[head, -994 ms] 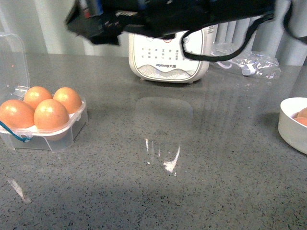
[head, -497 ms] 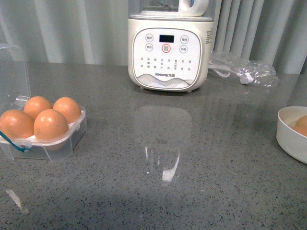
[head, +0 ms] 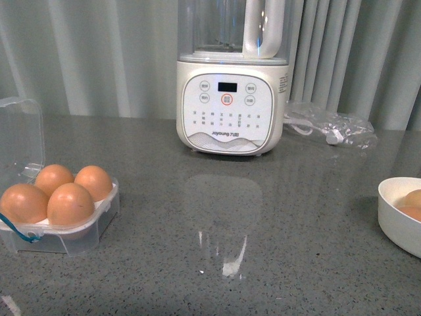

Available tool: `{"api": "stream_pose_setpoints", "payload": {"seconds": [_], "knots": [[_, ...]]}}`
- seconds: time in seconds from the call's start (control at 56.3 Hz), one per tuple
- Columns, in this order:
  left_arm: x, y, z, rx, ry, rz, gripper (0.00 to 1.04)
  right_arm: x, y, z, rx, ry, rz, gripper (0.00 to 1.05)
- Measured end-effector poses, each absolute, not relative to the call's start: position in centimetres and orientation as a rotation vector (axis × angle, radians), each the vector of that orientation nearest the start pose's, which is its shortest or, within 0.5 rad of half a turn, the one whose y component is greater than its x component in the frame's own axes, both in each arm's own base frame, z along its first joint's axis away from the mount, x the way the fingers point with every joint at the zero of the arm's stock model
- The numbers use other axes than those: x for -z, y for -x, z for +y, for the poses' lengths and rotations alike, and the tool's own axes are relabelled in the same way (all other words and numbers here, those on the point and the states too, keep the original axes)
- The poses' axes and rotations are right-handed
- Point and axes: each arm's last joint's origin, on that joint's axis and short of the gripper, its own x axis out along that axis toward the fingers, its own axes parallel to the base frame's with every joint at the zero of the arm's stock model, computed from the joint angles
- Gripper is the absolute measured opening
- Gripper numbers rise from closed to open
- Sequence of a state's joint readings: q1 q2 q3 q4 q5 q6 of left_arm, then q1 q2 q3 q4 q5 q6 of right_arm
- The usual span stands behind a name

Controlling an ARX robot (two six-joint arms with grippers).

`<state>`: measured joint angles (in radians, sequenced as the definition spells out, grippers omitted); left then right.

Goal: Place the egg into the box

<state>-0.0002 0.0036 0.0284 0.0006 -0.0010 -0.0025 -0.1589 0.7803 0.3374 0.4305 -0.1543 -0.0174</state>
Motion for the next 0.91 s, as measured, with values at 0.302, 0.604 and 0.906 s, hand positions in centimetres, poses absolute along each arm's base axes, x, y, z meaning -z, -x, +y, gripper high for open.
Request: {"api": "stream_pose_setpoints", "payload": {"seconds": [0.302,0.604,0.906], "knots": [[-17.3,-9.6,0.0,0.000,0.002,-0.026,0.98,-20.5,-15.0,-1.0,0.006,0.010,0.010,0.03],[-17.3,-9.6,0.0,-0.001,0.002,-0.026,0.98,-18.7,-13.4,0.0,0.000,0.010,0.007,0.03],[-17.3,-9.6,0.0,0.000,0.002,-0.026,0.98,-17.8,-12.3,0.0,0.000,0.010,0.005,0.03]]}}
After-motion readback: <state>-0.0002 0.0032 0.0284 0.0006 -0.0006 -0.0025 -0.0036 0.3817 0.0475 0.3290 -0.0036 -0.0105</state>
